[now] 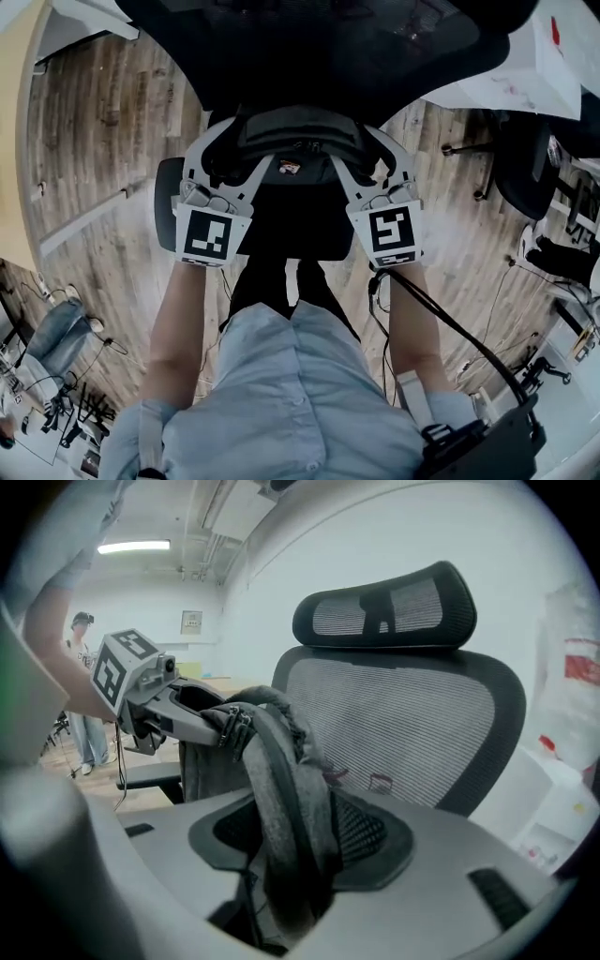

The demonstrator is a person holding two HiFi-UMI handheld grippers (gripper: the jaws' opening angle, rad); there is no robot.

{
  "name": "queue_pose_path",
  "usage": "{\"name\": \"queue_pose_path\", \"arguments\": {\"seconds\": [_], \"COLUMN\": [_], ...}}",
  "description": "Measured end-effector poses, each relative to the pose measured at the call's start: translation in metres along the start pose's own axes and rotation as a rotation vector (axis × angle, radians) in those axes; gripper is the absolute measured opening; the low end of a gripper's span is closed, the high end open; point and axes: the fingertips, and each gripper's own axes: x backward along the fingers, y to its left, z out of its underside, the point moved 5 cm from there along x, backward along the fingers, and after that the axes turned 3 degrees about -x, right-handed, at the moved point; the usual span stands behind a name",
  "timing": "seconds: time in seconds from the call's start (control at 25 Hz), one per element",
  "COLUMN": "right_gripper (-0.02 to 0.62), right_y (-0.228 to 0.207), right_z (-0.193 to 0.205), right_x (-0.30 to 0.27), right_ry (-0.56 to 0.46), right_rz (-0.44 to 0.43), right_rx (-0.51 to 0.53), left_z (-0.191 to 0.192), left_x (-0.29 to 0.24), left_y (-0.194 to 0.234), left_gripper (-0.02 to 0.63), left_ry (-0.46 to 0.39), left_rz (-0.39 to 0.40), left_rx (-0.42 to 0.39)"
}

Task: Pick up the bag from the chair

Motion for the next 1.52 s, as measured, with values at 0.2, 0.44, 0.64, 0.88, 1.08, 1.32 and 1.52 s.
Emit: {"name": "queue_pose_path", "arguments": {"seconds": [0.2, 0.44, 0.64, 0.88, 1.08, 1.32, 1.52], "right_gripper": [0.181, 0.17, 0.166, 0.167, 0.167, 0.167, 0.167], "right_y": [0.022, 0.034, 0.041, 0.038, 0.031, 0.032, 0.036], "right_z": [0.013, 0.02, 0.002, -0.041, -0.087, -0.144, -0.169], "right_x": [0.009, 0.024, 0.05, 0.093, 0.148, 0.201, 0.226], "right_ry": [0.019, 0.012, -0.028, -0.08, -0.131, -0.245, -0.307], "right_rz": [-0.002, -0.017, -0.004, -0.022, -0.015, 0.006, 0.025], "right_rx": [0.013, 0.0, -0.003, 0.029, 0.033, 0.06, 0.099], "left_z": [0.016, 0.016, -0.006, -0.058, -0.127, -0.198, -0.227], "left_x": [0.019, 0.037, 0.06, 0.09, 0.119, 0.161, 0.183], "left_y": [-0.018, -0.035, -0.041, -0.044, -0.048, -0.043, -0.042], "left_gripper": [0.233, 0.229, 0.228, 0.229, 0.23, 0.23, 0.232], "left_ry": [0.054, 0.095, 0.078, 0.041, 0.013, -0.065, -0.099], "left_rz": [-0.034, -0.064, -0.099, -0.148, -0.187, -0.263, -0.304], "left_rx": [0.075, 0.054, 0.066, 0.062, 0.009, -0.059, -0.09]}}
